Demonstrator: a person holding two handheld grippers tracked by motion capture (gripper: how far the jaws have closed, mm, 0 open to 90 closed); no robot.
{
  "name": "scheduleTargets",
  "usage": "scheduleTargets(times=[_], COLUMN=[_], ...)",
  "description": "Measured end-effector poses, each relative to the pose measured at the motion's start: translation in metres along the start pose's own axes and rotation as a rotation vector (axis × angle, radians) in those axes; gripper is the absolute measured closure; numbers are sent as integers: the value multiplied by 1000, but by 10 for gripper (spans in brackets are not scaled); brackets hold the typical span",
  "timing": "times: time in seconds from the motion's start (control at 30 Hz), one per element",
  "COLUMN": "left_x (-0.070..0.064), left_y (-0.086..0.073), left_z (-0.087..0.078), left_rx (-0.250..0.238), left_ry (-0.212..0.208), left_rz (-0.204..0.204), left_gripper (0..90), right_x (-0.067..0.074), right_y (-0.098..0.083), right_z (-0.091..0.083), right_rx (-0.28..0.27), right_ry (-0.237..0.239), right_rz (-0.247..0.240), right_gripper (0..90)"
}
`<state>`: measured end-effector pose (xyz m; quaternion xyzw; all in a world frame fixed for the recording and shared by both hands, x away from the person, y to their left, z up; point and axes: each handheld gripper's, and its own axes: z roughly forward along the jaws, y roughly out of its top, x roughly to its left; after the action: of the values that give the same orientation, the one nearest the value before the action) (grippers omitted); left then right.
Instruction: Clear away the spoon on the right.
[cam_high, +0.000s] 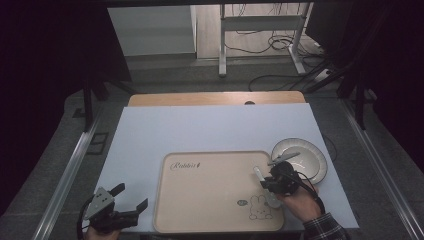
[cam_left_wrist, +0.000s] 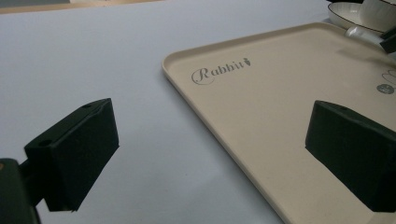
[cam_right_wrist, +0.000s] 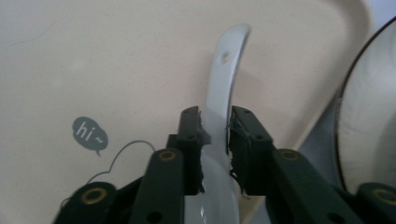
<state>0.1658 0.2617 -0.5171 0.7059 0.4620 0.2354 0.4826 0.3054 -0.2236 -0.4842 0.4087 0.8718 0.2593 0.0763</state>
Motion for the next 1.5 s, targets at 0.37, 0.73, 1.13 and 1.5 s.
scheduleTargets(times=[0.37, 0.73, 1.13, 1.5], left_x=[0, 0, 0, 0], left_y=[0, 0, 0, 0], left_z=[0, 0, 0, 0], left_rx=[-1, -2, -3, -3], left_ry=[1, 1, 1, 0], left_rz=[2, 3, 0, -1], left_gripper=[26, 27, 27, 27], right_x=[4, 13, 16, 8], right_y=[-1, -5, -7, -8], right_z=[-11, 8, 19, 20], right_rx=[-85, -139, -122, -123], right_ry=[-5, -6, -20, -39], right_rz=[-47, -95, -120, -99], right_gripper=[826, 895, 894, 894])
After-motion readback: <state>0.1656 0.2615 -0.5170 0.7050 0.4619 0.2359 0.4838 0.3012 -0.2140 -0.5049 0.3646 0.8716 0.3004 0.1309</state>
